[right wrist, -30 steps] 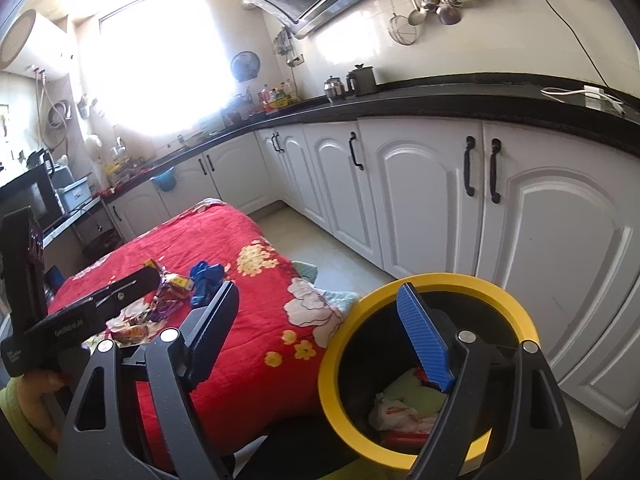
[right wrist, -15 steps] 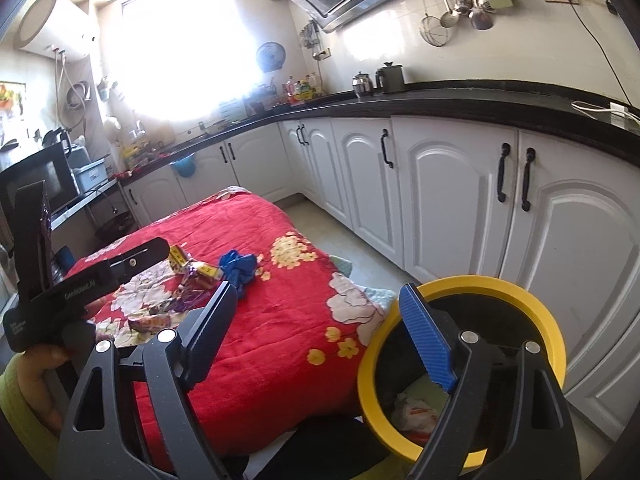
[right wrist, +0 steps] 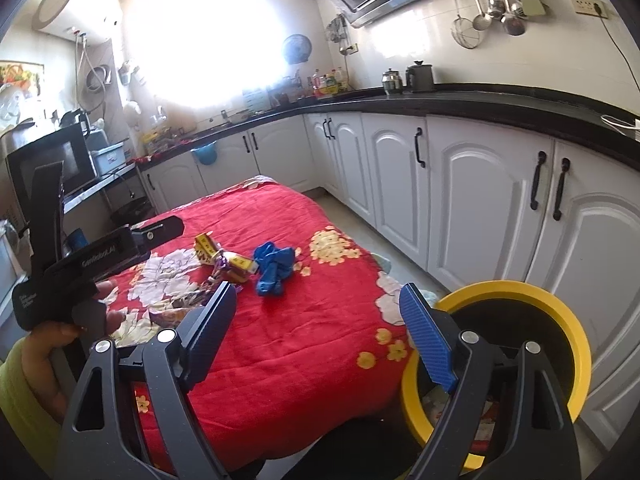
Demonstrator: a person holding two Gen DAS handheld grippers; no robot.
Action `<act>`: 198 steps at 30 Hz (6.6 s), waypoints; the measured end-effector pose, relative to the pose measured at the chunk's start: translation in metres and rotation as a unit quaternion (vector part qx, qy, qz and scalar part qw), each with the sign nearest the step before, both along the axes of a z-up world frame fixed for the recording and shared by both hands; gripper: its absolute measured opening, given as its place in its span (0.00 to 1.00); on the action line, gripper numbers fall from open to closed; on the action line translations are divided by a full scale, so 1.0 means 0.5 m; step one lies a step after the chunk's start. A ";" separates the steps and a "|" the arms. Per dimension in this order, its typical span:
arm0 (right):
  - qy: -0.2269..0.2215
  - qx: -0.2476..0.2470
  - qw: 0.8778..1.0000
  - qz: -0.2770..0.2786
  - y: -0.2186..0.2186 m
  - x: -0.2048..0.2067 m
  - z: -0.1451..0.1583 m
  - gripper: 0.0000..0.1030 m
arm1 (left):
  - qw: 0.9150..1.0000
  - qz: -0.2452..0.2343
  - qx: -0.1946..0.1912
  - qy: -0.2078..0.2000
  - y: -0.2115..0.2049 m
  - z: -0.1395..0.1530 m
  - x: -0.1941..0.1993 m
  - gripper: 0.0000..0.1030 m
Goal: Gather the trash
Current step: 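Move both tools back toward the remaining wrappers on the table, then grasp the yellow snack box with the left tool while the right tool grasps the purple wrapper, then carry the yellow box and purple wrapper over the yellow bin with both tools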
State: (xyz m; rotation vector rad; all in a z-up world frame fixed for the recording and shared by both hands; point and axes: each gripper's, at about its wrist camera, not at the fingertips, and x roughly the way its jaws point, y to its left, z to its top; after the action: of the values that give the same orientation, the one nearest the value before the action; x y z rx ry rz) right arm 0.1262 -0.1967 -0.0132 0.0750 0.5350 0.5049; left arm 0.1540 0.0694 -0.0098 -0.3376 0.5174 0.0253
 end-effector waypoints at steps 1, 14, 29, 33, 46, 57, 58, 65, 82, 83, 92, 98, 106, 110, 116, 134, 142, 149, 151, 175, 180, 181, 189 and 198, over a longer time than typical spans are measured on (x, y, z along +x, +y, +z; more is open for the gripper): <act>0.000 -0.002 1.000 0.003 0.007 0.000 -0.001 0.78 | 1.000 0.004 -0.002 0.000 0.007 0.000 0.000 0.89; 0.000 -0.025 0.999 0.048 0.107 0.016 -0.022 0.78 | 0.997 0.064 -0.037 0.013 0.124 -0.012 0.000 0.89; 0.023 -0.045 0.994 0.100 0.251 0.076 -0.072 0.78 | 0.992 0.084 -0.078 0.058 0.220 -0.035 0.048 0.89; 0.037 -0.048 0.993 0.106 0.286 0.107 -0.089 0.75 | 0.991 0.079 -0.076 0.083 0.241 -0.049 0.079 0.89; 0.098 -0.028 0.989 0.104 0.361 0.194 -0.143 0.52 | 0.975 0.034 -0.156 0.155 0.278 -0.130 0.206 0.89; 0.121 -0.013 0.986 0.114 0.365 0.213 -0.158 0.18 | 0.955 0.040 -0.232 0.181 0.280 -0.189 0.256 0.89; 0.121 -0.012 0.986 0.115 0.364 0.211 -0.158 0.16 | 0.954 0.040 -0.233 0.182 0.279 -0.189 0.259 0.88; 0.110 -0.004 0.988 0.108 0.330 0.186 -0.149 0.13 | 0.956 0.056 -0.210 0.198 0.267 -0.191 0.276 0.62; 0.087 0.006 0.991 0.103 0.244 0.127 -0.115 0.08 | 0.968 0.021 -0.192 0.163 0.246 -0.156 0.220 0.44; 0.087 0.007 0.991 0.103 0.238 0.123 -0.113 0.08 | 0.970 0.017 -0.187 0.157 0.242 -0.147 0.210 0.44; 0.076 0.020 0.992 0.103 0.193 0.084 -0.088 0.08 | 0.984 -0.001 -0.148 0.101 0.199 -0.064 0.122 0.44; 0.062 0.025 0.993 0.097 0.167 0.063 -0.065 0.08 | 0.993 -0.003 -0.096 0.061 0.152 -0.016 0.071 0.44; 0.038 0.033 0.996 0.076 0.120 0.044 -0.037 0.08 | 0.999 -0.015 -0.046 0.022 0.095 0.029 0.026 0.44; 0.029 0.039 0.997 0.062 0.095 0.041 -0.024 0.08 | 0.999 -0.028 -0.031 0.011 0.064 0.045 0.012 0.44; 0.018 0.045 0.998 0.043 0.055 0.038 -0.010 0.08 | 0.999 -0.044 -0.017 0.005 0.025 0.053 0.005 0.44; 0.006 0.048 0.999 -0.015 -0.057 0.040 0.008 0.08 | 0.996 -0.086 0.010 -0.012 -0.083 0.062 0.007 0.44; 0.003 0.048 0.998 -0.042 -0.106 0.042 0.008 0.08 | 0.994 -0.108 0.021 -0.018 -0.136 0.064 0.011 0.44; -0.001 0.052 0.997 -0.064 -0.153 0.050 0.012 0.08 | 0.991 -0.128 0.034 -0.026 -0.186 0.065 0.013 0.44; -0.001 0.053 0.996 -0.068 -0.164 0.052 0.013 0.08 | 0.990 -0.133 0.040 -0.027 -0.201 0.065 0.014 0.44; 0.020 0.049 0.991 -0.124 -0.300 0.067 -0.026 0.08 | 0.976 -0.204 0.074 -0.014 -0.371 0.010 0.045 0.44; 0.030 0.046 0.990 -0.129 -0.320 0.065 -0.048 0.08 | 0.974 -0.212 0.083 -0.007 -0.399 -0.013 0.053 0.44; 0.033 0.046 0.990 -0.130 -0.324 0.065 -0.053 0.08 | 0.973 -0.214 0.085 -0.006 -0.405 -0.019 0.054 0.44; 0.068 0.051 0.986 -0.140 -0.364 0.075 -0.106 0.08 | 0.970 -0.225 0.092 0.009 -0.441 -0.057 0.070 0.45; 0.102 0.064 0.982 -0.147 -0.389 0.093 -0.151 0.08 | 0.967 -0.233 0.095 0.031 -0.472 -0.098 0.090 0.45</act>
State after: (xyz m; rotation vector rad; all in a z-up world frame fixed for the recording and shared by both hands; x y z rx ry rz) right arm 0.1725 -0.3913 -0.0889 0.3279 0.6780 0.2425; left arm 0.1989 -0.1664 -0.0587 -0.0217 0.6409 -0.3700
